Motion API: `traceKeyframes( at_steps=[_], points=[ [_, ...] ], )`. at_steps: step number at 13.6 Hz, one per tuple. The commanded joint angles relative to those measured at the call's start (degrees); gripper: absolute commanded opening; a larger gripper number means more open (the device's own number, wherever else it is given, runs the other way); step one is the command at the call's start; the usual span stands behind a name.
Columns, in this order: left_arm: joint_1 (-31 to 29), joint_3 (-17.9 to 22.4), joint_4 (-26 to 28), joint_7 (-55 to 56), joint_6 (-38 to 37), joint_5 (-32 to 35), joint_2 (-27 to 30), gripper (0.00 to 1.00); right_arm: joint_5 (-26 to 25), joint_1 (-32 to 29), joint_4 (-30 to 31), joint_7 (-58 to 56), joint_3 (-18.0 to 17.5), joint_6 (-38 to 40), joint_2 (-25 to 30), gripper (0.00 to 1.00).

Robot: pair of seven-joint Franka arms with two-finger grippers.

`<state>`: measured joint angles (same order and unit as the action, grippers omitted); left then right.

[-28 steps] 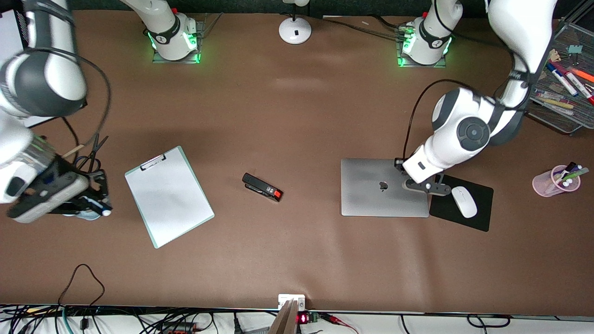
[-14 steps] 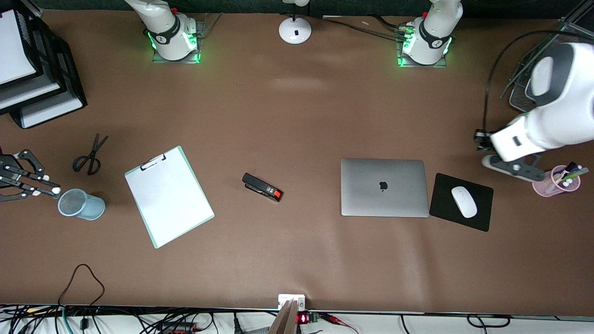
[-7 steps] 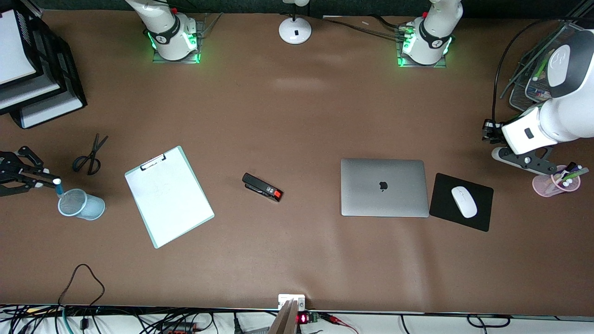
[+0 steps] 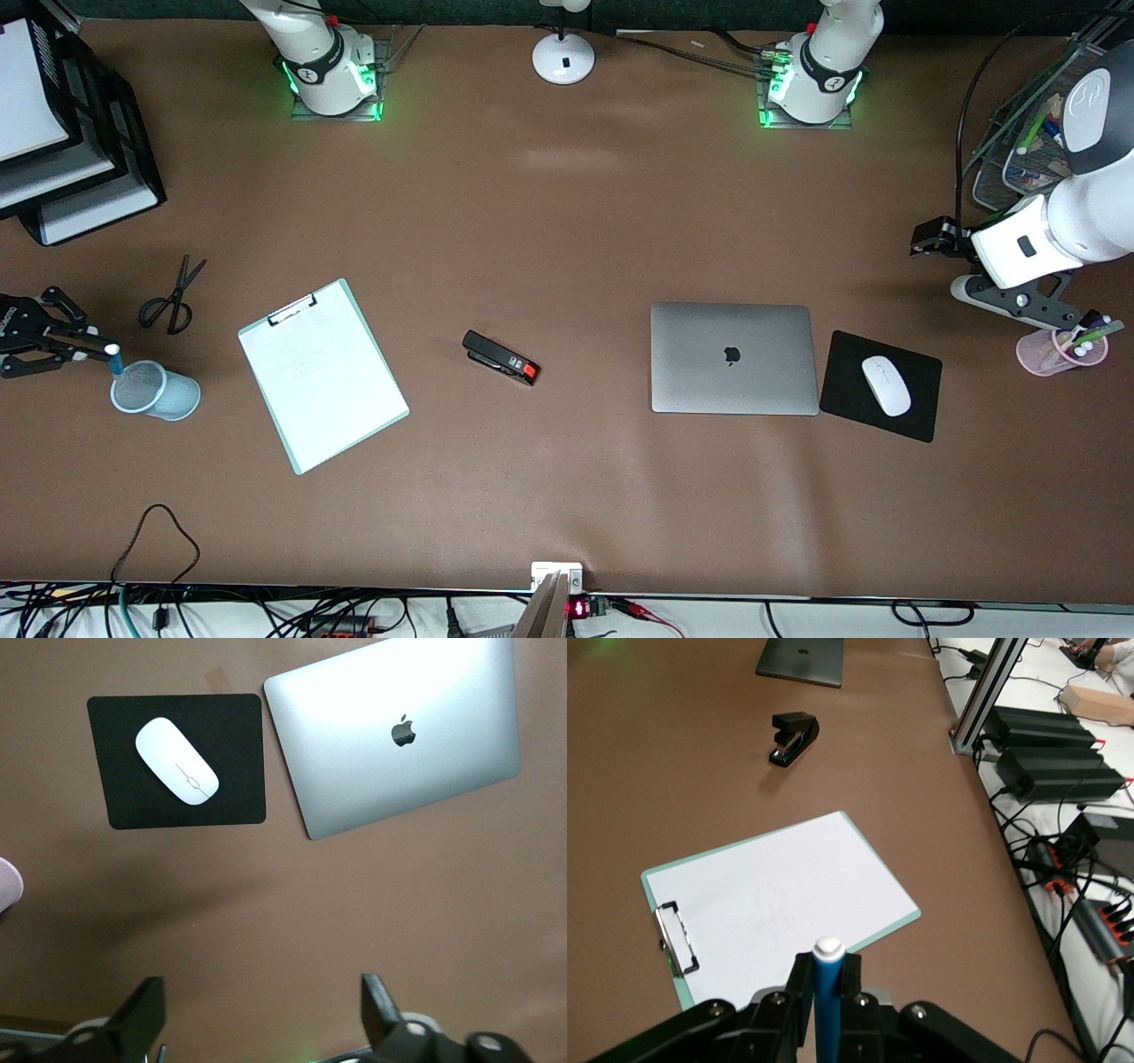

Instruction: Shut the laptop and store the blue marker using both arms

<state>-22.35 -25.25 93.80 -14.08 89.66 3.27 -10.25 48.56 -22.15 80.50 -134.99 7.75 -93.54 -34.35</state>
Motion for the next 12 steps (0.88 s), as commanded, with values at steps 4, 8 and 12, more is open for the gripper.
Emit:
traceKeyframes(
  at_steps=[4, 8, 12],
  points=[
    [0.29, 0.02, -6.7, 0.28, -5.81, -1.08, -0.21, 1.0, 1.27, -2.55, -2.1, -3.43, -1.07, 1.09, -4.66, 0.0],
    [2.56, 0.72, -5.74, 0.45, -5.73, -1.08, 1.62, 1.0, 2.76, -2.55, -4.2, -5.54, -1.25, 0.64, -6.07, 0.0],
    [11.78, 13.52, -2.57, -1.03, -4.76, -3.09, 5.85, 1.0, 2.77, -2.55, -5.88, -8.17, -1.25, 0.64, -8.53, 0.01]
  ],
)
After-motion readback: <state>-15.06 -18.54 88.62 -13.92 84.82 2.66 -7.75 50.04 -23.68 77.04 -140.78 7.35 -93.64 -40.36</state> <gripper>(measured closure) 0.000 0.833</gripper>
